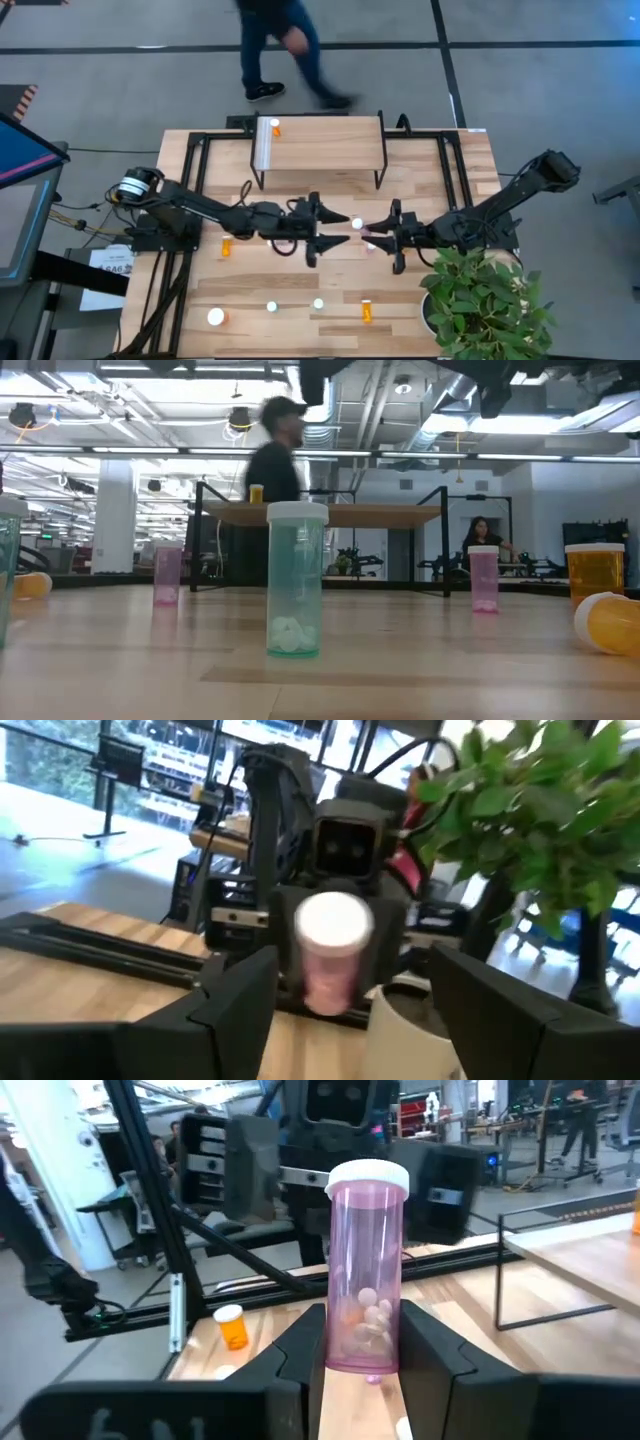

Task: Pick and place medicine bottles onto shelf by color
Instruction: Put the top pink pill bottle on the shelf

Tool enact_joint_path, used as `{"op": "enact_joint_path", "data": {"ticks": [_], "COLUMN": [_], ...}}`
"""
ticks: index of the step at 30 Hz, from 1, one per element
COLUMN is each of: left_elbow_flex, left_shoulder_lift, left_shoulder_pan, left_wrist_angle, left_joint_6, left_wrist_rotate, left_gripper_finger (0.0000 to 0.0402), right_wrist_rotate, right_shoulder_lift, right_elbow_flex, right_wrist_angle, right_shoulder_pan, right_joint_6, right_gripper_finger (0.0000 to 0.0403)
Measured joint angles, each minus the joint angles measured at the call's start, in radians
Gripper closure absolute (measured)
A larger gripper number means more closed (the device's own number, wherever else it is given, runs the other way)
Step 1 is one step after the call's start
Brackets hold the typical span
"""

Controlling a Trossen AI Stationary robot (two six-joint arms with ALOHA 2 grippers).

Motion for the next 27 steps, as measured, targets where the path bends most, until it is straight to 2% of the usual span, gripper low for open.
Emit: {"op": "enact_joint_path", "data": {"ticks": [8,16,27], "left_elbow_flex": [0.035,0.035,0.035], "left_shoulder_lift": [0.023,0.023,0.023], "left_shoulder_pan": [0.02,0.022,0.022], "left_wrist_angle": [-0.005,-0.002,0.0], "left_joint_6": [0.004,0.029,0.032], "left_wrist_rotate": [0.005,0.042,0.043], "left_gripper_finger": [0.0115,0.0118,0.0122], "right_wrist_rotate": [-0.001,-0.001,-0.003], "right_shoulder_lift": [-0.001,0.005,0.081], "right_elbow_flex": [0.001,0.001,0.011], "right_wrist_angle": [0.002,0.062,0.113], "right_shoulder_pan": [0.015,0.015,0.01], "right_joint_6": [-0.006,-0.005,-0.006], "right_gripper_finger": [0.029,0.029,0.029]}}
